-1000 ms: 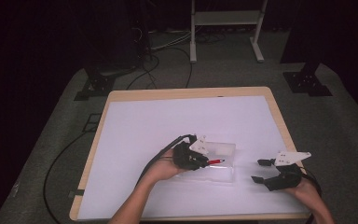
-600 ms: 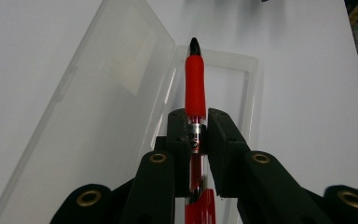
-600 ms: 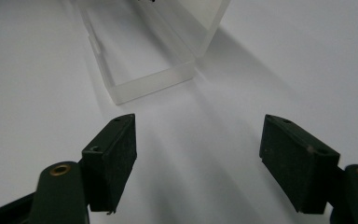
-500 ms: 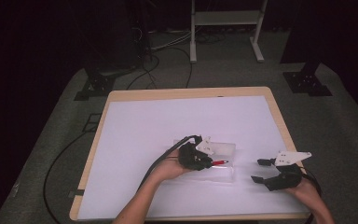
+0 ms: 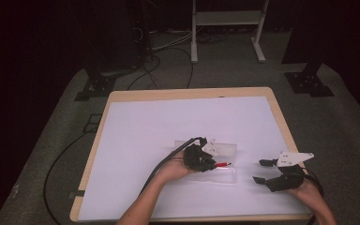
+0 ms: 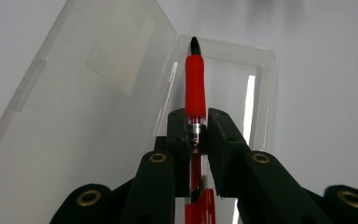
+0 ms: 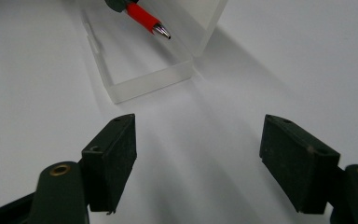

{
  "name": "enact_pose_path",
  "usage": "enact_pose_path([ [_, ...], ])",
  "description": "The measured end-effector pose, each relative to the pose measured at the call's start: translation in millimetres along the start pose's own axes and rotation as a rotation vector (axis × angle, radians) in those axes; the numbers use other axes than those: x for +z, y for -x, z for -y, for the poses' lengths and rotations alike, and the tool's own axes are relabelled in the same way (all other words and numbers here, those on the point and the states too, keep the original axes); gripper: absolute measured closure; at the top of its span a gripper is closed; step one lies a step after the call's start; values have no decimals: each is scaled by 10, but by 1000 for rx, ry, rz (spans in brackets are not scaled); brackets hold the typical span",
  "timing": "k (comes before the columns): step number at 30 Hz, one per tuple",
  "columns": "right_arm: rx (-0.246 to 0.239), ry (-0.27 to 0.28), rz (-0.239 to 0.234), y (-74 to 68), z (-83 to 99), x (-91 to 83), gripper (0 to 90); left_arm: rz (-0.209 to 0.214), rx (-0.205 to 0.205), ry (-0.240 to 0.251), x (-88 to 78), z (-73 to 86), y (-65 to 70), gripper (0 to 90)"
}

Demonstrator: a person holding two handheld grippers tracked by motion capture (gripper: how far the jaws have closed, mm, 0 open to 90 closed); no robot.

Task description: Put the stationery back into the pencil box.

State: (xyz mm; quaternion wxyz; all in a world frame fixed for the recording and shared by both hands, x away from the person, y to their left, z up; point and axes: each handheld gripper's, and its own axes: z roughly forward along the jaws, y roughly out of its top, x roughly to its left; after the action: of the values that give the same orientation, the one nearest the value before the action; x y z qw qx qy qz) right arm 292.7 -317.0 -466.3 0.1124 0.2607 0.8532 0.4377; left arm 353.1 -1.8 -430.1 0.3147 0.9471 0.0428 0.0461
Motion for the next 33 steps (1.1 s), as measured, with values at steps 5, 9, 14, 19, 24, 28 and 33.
enact_pose_path([
  [5, 1, 0, 0, 4, 0, -5, 266, 7, 2, -2, 43, 4, -5, 794],
  [9, 0, 1, 0, 3, 1, -8, 266, 12, -7, -9, 78, 10, -11, 794],
  [14, 0, -1, 0, -1, -2, -2, 266, 17, -7, -23, 117, 18, -14, 794],
  [19, 1, 0, -1, -1, -2, -1, 266, 23, -5, -33, 155, 21, -8, 794],
  [24, -3, 0, -3, -5, -3, -1, 266, 24, -6, -38, 174, 32, -8, 793],
  [28, -3, -1, -2, -5, -4, 1, 266, 31, -10, -49, 196, 49, -9, 794],
  [33, -4, -3, -1, -6, -4, 4, 266, 39, -17, -46, 227, 60, -6, 793],
])
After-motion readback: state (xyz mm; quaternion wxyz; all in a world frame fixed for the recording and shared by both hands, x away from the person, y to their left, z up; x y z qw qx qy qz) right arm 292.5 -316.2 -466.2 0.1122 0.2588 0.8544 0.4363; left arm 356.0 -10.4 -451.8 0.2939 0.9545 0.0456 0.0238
